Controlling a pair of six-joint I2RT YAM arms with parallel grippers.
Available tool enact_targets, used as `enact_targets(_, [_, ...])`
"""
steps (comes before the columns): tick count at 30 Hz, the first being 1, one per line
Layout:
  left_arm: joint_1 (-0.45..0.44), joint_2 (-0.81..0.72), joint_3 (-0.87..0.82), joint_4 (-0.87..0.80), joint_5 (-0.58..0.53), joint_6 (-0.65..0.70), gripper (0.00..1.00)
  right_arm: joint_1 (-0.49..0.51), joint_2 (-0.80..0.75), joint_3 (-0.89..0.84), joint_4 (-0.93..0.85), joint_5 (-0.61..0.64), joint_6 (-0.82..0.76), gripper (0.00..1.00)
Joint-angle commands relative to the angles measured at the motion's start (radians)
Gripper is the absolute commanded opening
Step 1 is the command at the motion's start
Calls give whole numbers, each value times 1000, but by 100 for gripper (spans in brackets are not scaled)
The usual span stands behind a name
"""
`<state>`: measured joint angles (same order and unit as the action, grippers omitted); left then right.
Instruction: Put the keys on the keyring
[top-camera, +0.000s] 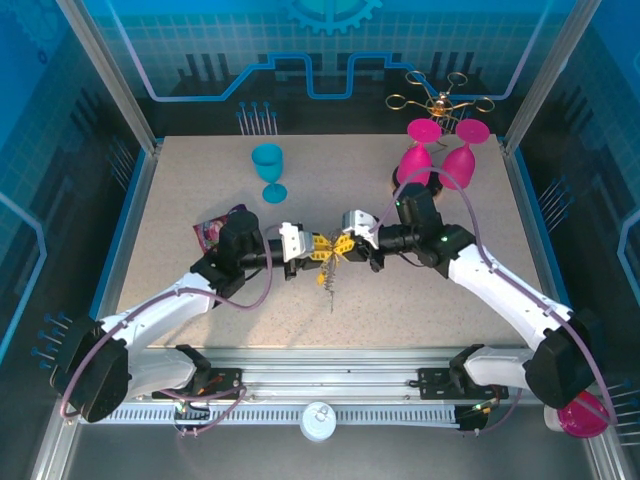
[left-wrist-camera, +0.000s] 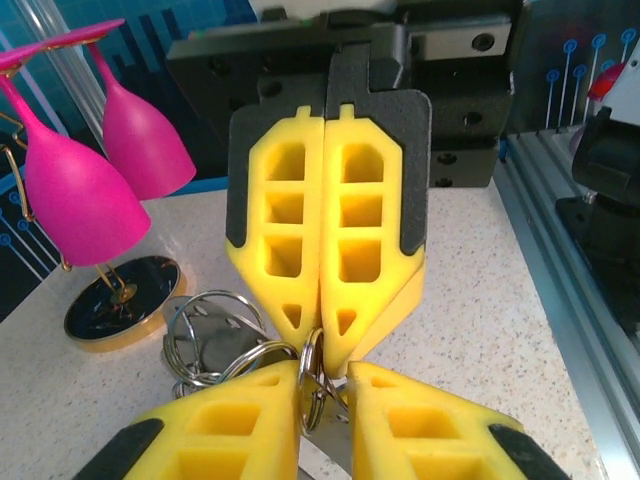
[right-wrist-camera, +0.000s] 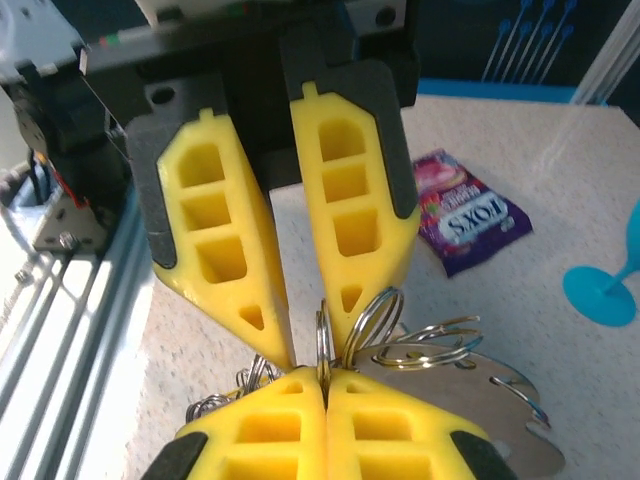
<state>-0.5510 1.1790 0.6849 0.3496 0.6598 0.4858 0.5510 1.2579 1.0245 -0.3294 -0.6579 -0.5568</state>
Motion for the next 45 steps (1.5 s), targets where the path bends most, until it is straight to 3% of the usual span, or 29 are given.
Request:
enact_targets(1, [-5,21,45,-137,-11,74,19,70,39,102,-191,124,-151,0])
enact_targets(7, [-5,33,88,-220,-6,113,10,137,96,190,-305,269,-246,0])
enact_targets(12, [-5,39,115,-266,-7,129,0,162,91,205,-308,254,-260,0])
enact_targets(14, [-5,32,113,-256,-5,127,0,151,58,170,-239,219,-216,0])
enact_targets(17, [-5,5,63,-158,-2,99,0,88,-31,27,2,72,-48,26])
enact_targets(19, [-4,-7,28,-89,20,83,0,40,-70,-67,161,-7,74,34])
enact_targets(24, [5,-4,-31,83,76,-6,0,-10,-107,-233,420,-78,245,36])
enact_targets(29, [9,1,-77,240,101,-78,0,-37,-112,-300,566,-131,340,35])
enact_targets(35, [12,17,-93,313,126,-129,0,-46,-104,-301,585,-162,348,27])
enact_targets(42, [18,43,-107,427,138,-207,0,-59,-99,-275,530,-173,292,2])
enact_targets(45, [22,50,-101,424,127,-214,0,-60,-104,-248,463,-166,243,0])
